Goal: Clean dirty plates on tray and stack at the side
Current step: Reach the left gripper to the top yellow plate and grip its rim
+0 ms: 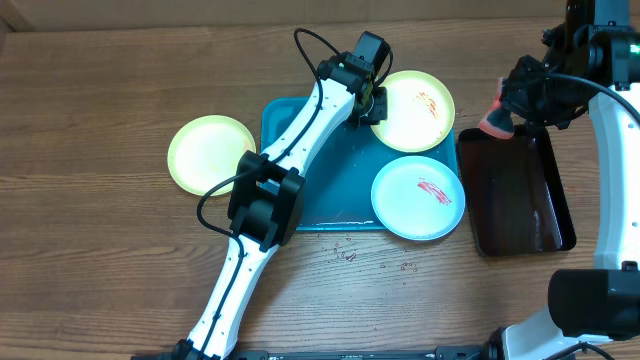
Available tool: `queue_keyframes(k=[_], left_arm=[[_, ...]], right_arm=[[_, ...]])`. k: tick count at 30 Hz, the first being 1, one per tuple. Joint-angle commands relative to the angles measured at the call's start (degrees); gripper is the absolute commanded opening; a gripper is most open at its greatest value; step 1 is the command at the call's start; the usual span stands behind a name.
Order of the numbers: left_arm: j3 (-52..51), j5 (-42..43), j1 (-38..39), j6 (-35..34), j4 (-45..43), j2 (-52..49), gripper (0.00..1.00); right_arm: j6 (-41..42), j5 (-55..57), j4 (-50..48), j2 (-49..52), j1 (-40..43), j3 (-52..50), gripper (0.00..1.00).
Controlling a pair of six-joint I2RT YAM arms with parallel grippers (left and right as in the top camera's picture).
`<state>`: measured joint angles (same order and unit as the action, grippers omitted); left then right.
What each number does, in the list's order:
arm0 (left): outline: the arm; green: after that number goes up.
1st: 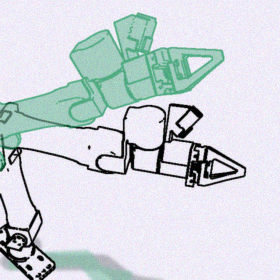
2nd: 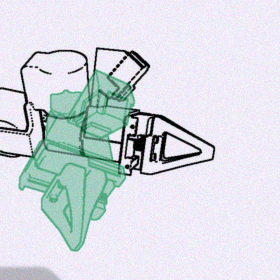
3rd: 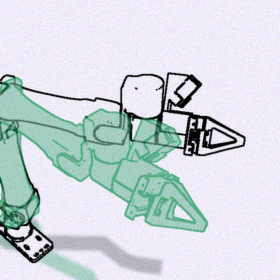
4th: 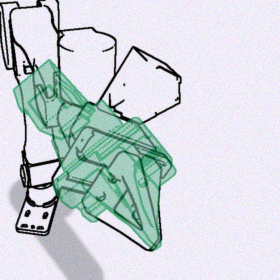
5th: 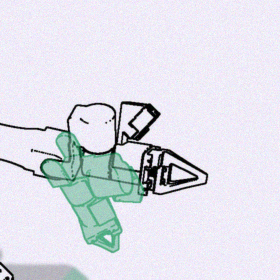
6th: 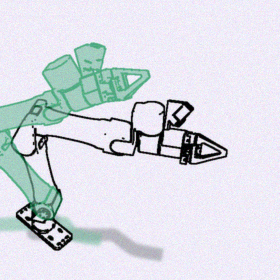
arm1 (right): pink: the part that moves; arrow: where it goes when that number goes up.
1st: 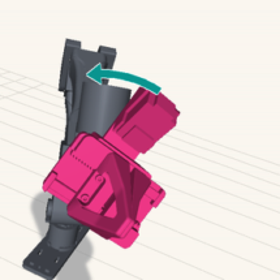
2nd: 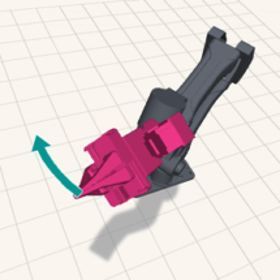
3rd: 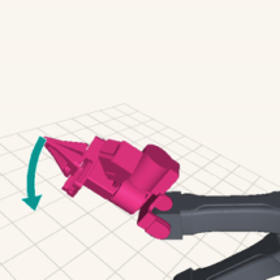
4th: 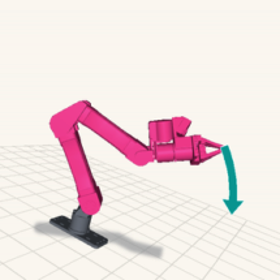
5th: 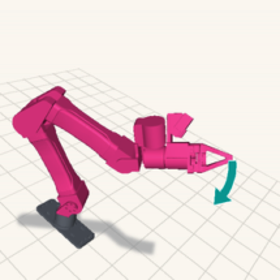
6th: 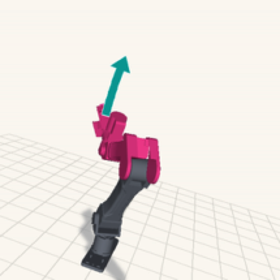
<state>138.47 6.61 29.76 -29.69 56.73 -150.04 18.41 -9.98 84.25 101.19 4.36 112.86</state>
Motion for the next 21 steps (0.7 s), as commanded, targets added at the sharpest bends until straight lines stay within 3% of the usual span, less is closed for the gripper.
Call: queue_keyframes(k=[1, 9, 21], left_arm=[[-0.9, -1.2, 0.1, -0.1, -1.0, -0.7, 0.19], [-3.1, -2.4, -0.1, -0.2, -3.1, -0.7, 0.04], [-2.0, -2.6, -4.4, 1.7, -1.4, 2.6, 0.04]], right_arm=[[-0.7, 0.5, -0.1, -1.2, 0.1, 0.4, 0.04], [-0.7, 0.5, -0.1, -1.2, 0.1, 0.4, 0.04], [-0.9, 0.5, -0.2, -1.2, 0.1, 0.4, 0.04]])
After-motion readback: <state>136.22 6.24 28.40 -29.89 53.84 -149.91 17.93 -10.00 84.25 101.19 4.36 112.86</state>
